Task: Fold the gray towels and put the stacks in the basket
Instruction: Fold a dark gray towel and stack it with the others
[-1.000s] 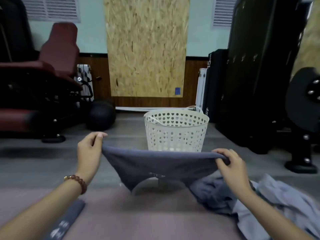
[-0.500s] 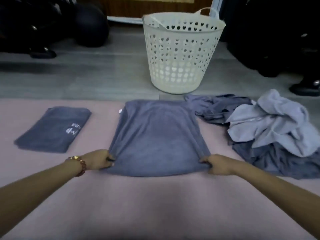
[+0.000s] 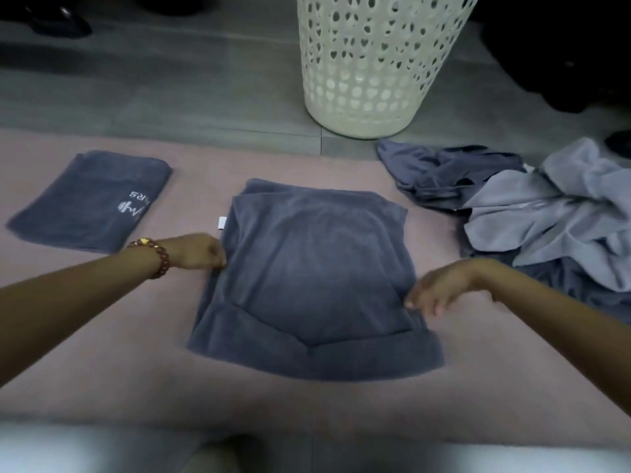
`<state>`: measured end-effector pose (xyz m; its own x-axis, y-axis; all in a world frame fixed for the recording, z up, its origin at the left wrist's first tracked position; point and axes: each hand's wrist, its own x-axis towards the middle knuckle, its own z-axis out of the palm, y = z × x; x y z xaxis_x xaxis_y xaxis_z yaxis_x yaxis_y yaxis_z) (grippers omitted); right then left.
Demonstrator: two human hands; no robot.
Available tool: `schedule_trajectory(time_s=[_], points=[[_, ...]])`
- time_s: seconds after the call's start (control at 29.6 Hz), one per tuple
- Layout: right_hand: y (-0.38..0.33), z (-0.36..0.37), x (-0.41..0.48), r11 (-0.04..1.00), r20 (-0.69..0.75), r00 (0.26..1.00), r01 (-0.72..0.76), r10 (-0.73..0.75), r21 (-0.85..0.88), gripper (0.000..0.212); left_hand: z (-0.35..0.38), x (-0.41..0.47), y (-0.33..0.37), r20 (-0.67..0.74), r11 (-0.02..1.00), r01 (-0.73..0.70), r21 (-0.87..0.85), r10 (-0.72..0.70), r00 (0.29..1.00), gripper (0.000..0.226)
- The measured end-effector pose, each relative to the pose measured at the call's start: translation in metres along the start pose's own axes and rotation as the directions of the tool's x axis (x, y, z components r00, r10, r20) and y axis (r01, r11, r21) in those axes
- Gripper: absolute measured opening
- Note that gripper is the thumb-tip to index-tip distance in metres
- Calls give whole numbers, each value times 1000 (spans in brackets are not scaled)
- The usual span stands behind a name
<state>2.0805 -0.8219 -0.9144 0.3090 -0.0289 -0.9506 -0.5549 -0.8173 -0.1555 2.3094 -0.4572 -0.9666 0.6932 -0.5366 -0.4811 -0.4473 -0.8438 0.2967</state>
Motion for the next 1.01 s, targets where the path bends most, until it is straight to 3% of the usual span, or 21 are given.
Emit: schedule_trajectory(time_s=[0.03,0.1,0.14,0.2,0.27,0.37,0.47,0.57,0.68,0.78,0.85,0.95,1.01], points=[[0,-11,10,998,-197,980,50,-42,36,55,-9,6,1,-85,999,-22,-31,19,996,30],[-3,-34,31,986,-549,833,142,-68,92,50,-17,25,2,-291,992,-73,-106,40,956,31],[-3,-45,42,979,-671,738,180,-72,94,49,-20,36,3,-367,987,-99,-125,47,929,35],[-5,-67,62,970,-791,607,230,-80,78,52,-21,59,6,-386,981,-139,-135,77,919,44],[-7,-86,80,974,-826,557,220,-82,52,56,-17,80,10,-379,981,-142,-131,83,922,48],[-7,-101,106,983,-827,561,155,-6,98,59,-11,101,15,-379,997,-49,-52,25,925,52],[-5,-104,121,970,-853,518,165,68,177,43,-12,111,17,-439,987,-71,-147,0,898,34],[-6,-99,117,926,-904,405,275,133,260,13,-17,104,17,-454,941,-194,-276,50,890,14],[0,-89,103,750,-943,303,590,138,300,15,-19,85,17,-522,904,-247,-349,31,852,11],[8,-74,76,502,-939,246,796,241,337,11,-15,59,25,-644,800,-315,-511,-114,757,24],[9,-63,54,409,-939,178,865,294,291,14,-17,40,34,-717,697,-410,-588,-214,663,30],[4,-40,26,420,-941,46,887,336,193,7,-27,11,46,-806,643,-537,-547,-228,547,29],[5,-24,16,477,-944,57,852,325,216,8,-27,-7,51,-830,694,-532,-486,-175,530,22]])
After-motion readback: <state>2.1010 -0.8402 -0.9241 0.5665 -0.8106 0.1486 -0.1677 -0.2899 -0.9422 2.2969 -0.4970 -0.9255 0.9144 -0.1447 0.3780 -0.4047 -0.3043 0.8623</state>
